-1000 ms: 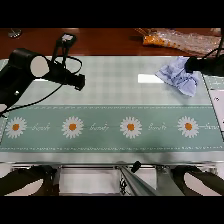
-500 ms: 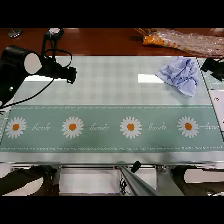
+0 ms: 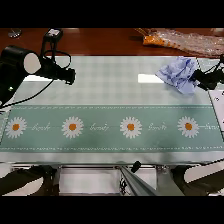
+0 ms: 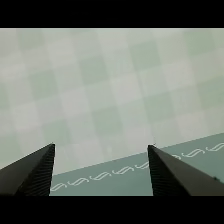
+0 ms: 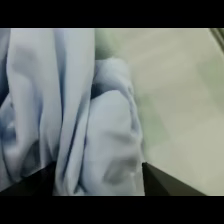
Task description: Fold the shirts.
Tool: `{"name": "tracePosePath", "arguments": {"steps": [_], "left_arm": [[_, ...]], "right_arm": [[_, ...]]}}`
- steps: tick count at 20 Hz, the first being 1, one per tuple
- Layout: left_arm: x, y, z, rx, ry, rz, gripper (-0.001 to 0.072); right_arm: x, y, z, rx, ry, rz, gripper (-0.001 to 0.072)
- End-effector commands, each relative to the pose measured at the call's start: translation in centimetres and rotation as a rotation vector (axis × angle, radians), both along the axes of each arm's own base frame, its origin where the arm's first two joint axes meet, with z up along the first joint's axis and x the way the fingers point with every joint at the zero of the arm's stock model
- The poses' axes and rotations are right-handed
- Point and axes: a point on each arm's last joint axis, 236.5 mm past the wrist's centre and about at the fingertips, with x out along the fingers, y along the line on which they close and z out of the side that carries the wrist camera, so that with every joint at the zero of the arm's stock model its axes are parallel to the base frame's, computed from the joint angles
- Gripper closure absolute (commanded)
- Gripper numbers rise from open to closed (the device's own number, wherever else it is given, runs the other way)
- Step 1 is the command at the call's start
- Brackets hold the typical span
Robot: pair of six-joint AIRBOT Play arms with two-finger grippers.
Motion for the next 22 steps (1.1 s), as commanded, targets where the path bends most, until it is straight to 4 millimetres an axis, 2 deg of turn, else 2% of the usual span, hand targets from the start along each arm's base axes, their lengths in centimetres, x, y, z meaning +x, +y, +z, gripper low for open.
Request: {"name": "tracePosePath", "arguments": {"steps": [1,2,5,6,7,9,10,13,15,18,20,22], "left_arm": [[-0.1,0.1,-0.1,0.002,0.004,0.001,-0.0011],[-0.1,0.1,-0.1,0.002,0.004,0.001,-0.0011],[-0.1,0.1,-0.1,0.002,0.005,0.001,-0.0011],[-0.1,0.1,-0.1,0.002,0.005,0.001,-0.0011],[-0.1,0.1,0.0,0.002,0.004,0.001,-0.0011],[-0.1,0.1,0.2,0.001,0.000,0.001,-0.0011],[-0.2,0.1,0.5,-0.001,-0.005,0.001,-0.0011],[-0.9,0.4,3.0,0.002,0.003,0.009,-0.0011],[-1.2,0.6,6.5,-0.005,-0.013,0.017,-0.0011],[-1.4,0.1,14.0,-0.065,-0.130,0.013,-0.0011],[-2.0,-0.8,19.4,-0.148,-0.241,-0.010,-0.0011],[-3.7,-1.5,24.6,-0.228,-0.343,-0.040,-0.0011]], "right_arm": [[2.3,2.7,-0.8,0.151,-0.083,-0.016,0.0140],[2.8,3.3,-0.6,0.166,-0.103,-0.004,0.0199],[4.0,6.1,0.6,0.194,-0.162,0.091,0.0630],[4.5,7.1,1.6,0.215,-0.191,0.111,0.0681],[4.8,7.6,3.0,0.225,-0.228,0.127,0.0682],[5.5,8.2,7.6,0.221,-0.330,0.157,0.0682],[5.6,8.4,10.6,0.198,-0.388,0.182,0.0682],[4.0,10.2,22.0,0.122,-0.596,0.273,0.0682],[1.2,12.1,29.4,0.072,-0.714,0.338,0.0682],[-5.0,15.1,39.3,-0.016,-0.877,0.410,0.0682],[-9.2,17.1,44.9,-0.057,-0.997,0.434,0.0682],[-13.7,19.3,49.5,-0.081,-1.110,0.457,0.0683]]}}
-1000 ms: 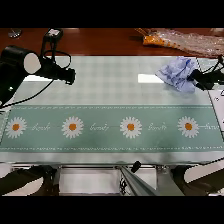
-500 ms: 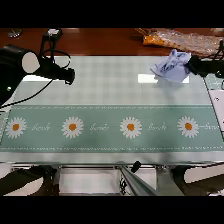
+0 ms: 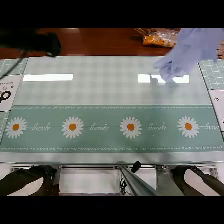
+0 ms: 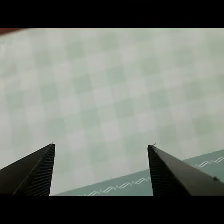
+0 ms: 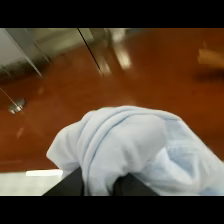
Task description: Fold the shirts.
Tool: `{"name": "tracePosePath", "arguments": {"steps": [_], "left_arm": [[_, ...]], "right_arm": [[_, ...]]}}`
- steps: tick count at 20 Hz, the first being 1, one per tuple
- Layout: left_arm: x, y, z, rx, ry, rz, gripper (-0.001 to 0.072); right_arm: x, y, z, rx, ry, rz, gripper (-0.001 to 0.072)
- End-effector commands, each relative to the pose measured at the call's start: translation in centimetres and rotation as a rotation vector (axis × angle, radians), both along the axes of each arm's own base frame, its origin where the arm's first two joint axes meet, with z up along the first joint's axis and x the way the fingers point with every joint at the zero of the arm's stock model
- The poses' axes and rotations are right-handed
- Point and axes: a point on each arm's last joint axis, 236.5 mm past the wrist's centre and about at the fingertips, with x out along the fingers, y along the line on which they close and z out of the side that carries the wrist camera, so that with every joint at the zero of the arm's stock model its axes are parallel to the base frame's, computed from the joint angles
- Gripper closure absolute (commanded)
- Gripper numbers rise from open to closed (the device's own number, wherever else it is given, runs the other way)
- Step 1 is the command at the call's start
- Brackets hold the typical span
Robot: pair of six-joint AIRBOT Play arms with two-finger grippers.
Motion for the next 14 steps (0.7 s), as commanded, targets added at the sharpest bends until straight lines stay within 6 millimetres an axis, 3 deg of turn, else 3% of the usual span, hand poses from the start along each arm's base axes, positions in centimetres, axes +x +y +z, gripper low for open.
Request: {"name": "tracePosePath", "arguments": {"steps": [1,3,5,9,14], "left_arm": [[-3.3,-1.1,8.6,-0.125,-0.157,-0.057,-0.0011],[-5.6,-1.2,11.3,-0.168,-0.214,-0.082,-0.0011],[-7.9,-0.7,12.0,-0.171,-0.208,-0.091,-0.0011],[-11.3,0.4,9.6,-0.120,-0.073,-0.096,-0.0011],[-11.2,0.3,7.8,-0.102,-0.013,-0.095,-0.0011]], "right_arm": [[-8.7,4.4,8.6,-0.029,-0.211,0.048,0.0682],[-12.2,6.1,10.4,-0.030,-0.252,0.069,0.0682],[-14.6,8.1,10.1,-0.030,-0.220,0.125,0.0683],[-16.8,11.0,4.6,-0.061,0.012,0.277,0.0683],[-15.5,9.8,-0.9,-0.076,0.221,0.281,0.0683]]}}
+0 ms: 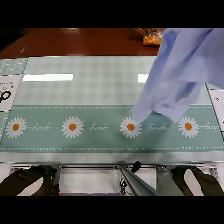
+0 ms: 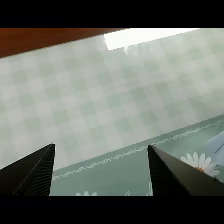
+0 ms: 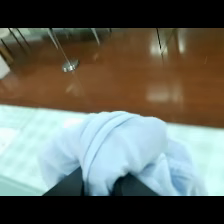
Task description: Fold the shirts.
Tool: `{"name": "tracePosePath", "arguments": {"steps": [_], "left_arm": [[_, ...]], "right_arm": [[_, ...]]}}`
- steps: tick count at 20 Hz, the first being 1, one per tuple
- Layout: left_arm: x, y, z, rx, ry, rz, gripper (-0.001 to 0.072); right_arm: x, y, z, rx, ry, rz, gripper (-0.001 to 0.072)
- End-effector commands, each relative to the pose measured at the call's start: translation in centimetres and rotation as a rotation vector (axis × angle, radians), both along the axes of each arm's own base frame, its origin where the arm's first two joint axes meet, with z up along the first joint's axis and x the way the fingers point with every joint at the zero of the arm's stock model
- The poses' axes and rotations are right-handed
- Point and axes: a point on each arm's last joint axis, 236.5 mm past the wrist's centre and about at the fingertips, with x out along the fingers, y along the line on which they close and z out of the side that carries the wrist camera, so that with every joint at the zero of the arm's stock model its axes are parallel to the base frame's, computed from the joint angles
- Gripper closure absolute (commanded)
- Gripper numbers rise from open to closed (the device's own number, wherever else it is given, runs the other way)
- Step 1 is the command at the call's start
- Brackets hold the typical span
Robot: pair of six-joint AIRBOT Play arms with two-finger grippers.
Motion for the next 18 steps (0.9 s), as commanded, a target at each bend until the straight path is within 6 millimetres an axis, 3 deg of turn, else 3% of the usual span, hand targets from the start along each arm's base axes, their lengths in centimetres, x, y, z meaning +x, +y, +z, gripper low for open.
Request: {"name": "tracePosePath", "arguments": {"steps": [1,3,6,11,13,16,17,18], "left_arm": [[-0.5,0.0,-1.5,0.019,0.057,-0.006,-0.0011],[-0.3,0.0,-2.5,0.027,0.084,-0.006,-0.0011],[-0.2,-0.1,-3.9,0.039,0.119,-0.006,-0.0010],[0.0,-0.1,-6.4,0.061,0.184,-0.005,-0.0010],[-0.1,0.4,-7.4,0.086,0.216,0.009,-0.0010],[-0.5,3.1,-8.6,0.173,0.263,0.082,-0.0010],[-0.4,3.7,-8.7,0.189,0.264,0.103,-0.0010],[-0.3,4.2,-8.7,0.201,0.260,0.119,-0.0010]], "right_arm": [[-0.1,0.7,-4.2,-0.009,0.153,0.052,0.0683],[0.0,3.4,-6.9,0.006,0.221,0.131,0.0683],[0.6,9.0,-11.8,0.012,0.283,0.218,0.0683],[0.2,21.7,-22.8,-0.054,0.428,0.384,0.0682],[0.2,25.6,-27.7,-0.089,0.500,0.419,0.0682],[0.7,28.4,-33.8,-0.067,0.643,0.400,0.0681],[1.1,28.7,-35.1,-0.056,0.675,0.385,0.0644],[1.6,28.6,-35.8,-0.050,0.687,0.369,0.0483]]}}
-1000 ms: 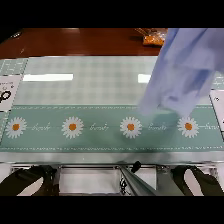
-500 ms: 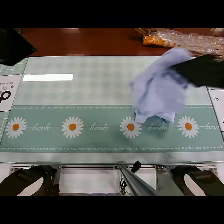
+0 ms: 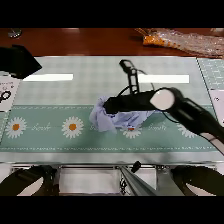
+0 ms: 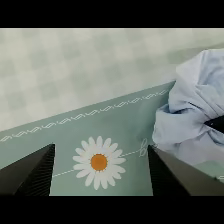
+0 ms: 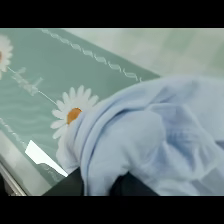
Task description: Fold the shirts.
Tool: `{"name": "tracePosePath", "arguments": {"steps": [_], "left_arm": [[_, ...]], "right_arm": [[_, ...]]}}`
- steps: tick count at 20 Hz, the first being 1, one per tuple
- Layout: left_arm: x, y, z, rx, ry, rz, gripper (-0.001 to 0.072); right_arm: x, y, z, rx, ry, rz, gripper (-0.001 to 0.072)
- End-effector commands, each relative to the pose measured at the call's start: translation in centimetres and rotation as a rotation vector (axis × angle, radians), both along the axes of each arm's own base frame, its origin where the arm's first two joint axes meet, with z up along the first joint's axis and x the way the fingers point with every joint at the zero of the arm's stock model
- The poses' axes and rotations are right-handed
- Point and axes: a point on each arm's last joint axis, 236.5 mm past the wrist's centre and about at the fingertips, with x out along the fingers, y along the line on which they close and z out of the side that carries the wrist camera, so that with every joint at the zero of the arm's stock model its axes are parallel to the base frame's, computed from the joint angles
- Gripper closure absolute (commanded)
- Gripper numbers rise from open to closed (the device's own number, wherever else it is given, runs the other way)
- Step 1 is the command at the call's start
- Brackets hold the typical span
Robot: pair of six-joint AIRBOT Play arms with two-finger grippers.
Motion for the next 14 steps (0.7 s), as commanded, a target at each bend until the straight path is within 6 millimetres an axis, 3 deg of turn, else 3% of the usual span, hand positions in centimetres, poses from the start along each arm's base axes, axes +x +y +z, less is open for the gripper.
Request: {"name": "tracePosePath", "arguments": {"steps": [1,2,4,6,8,9,12,14], "left_arm": [[0.0,2.3,-0.7,0.073,0.021,0.062,-0.0010],[0.1,2.4,-0.8,0.075,0.025,0.067,-0.0010],[0.6,2.5,-1.3,0.076,0.027,0.072,-0.0010],[0.8,2.5,-3.2,0.092,0.064,0.069,-0.0010],[0.2,2.4,-6.8,0.114,0.163,0.058,-0.0010],[-0.4,2.0,-8.8,0.114,0.221,0.043,-0.0010],[-2.7,-0.3,-15.6,0.051,0.374,-0.015,-0.0010],[-4.8,-3.0,-20.1,-0.061,0.464,-0.056,-0.0010]], "right_arm": [[0.9,1.7,-4.3,-0.010,0.059,-0.038,0.0334],[1.3,1.2,-3.7,-0.011,0.038,-0.031,0.0284],[2.8,-0.8,-0.8,-0.007,-0.035,-0.016,0.0268],[5.0,-5.1,3.2,-0.024,-0.122,-0.059,0.0268],[6.7,-11.7,6.6,-0.105,-0.225,-0.139,0.0268],[7.2,-16.1,7.6,-0.185,-0.265,-0.199,0.0269],[6.2,-30.7,7.3,-0.540,-0.244,-0.396,0.0269],[4.2,-37.8,6.3,-0.700,-0.151,-0.490,0.0268]]}}
